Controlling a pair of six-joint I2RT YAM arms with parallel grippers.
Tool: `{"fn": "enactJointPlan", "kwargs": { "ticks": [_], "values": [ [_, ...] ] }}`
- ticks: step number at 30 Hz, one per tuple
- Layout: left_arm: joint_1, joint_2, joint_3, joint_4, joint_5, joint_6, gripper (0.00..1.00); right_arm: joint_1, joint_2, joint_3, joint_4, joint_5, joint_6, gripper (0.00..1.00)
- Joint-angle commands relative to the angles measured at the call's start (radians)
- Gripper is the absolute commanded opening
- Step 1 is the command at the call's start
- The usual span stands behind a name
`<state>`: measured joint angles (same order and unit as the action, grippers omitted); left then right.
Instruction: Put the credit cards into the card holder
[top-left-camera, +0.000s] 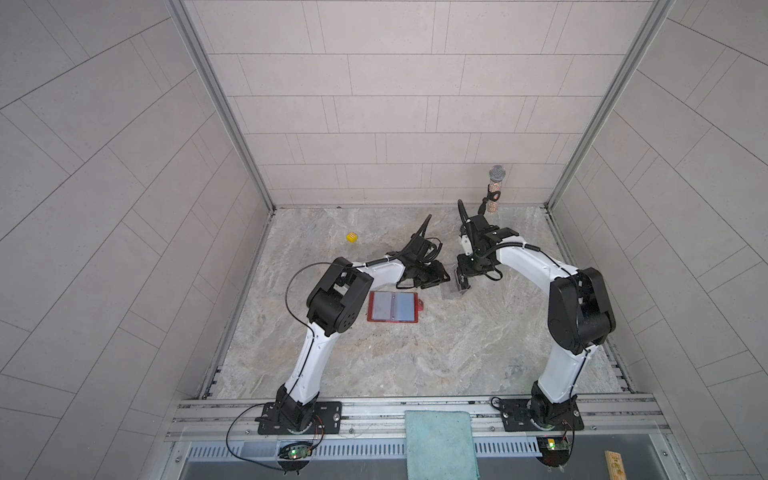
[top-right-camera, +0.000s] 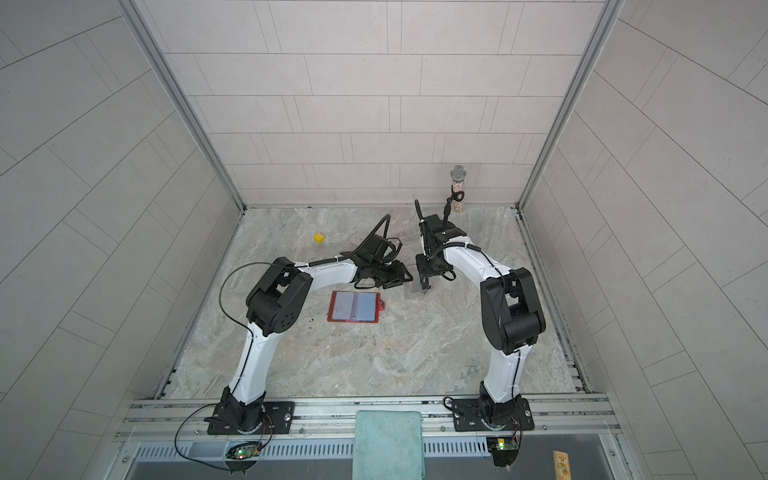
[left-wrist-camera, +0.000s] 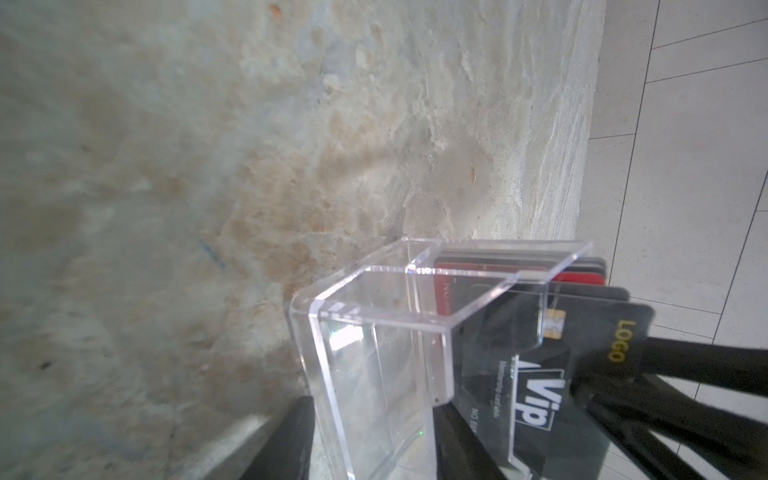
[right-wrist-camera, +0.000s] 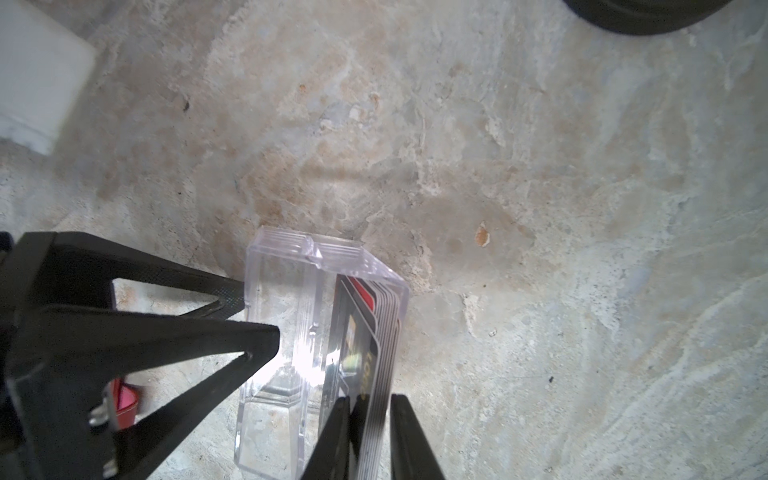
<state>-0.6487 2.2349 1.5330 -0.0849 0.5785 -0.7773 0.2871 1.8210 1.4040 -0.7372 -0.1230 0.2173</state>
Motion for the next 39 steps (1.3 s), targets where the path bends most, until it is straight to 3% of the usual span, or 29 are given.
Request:
{"fn": "enactJointPlan", "kwargs": {
  "ticks": [1,14,22,39],
  "values": [
    [-0.005,0.011,-0.005,-0.057,-0.029,0.015,0.49,-0.004,-0.049,0.021,-0.046,0.046,-0.011,0.19],
    [-0.004,0.012,-0.005,-0.056,-0.025,0.015,0.49,-0.003,-0.057,0.024,-0.057,0.052,-0.013,0.13],
    [-0.005,0.015,-0.005,-0.055,-0.023,0.014,0.49,-0.003,-0.057,0.024,-0.056,0.026,-0.013,0.0],
    [-0.003,-0.051,0.01,-0.02,0.048,0.006,0.52,-0.036,-0.151,-0.002,-0.021,-0.141,0.036,0.0]
  ]
}}
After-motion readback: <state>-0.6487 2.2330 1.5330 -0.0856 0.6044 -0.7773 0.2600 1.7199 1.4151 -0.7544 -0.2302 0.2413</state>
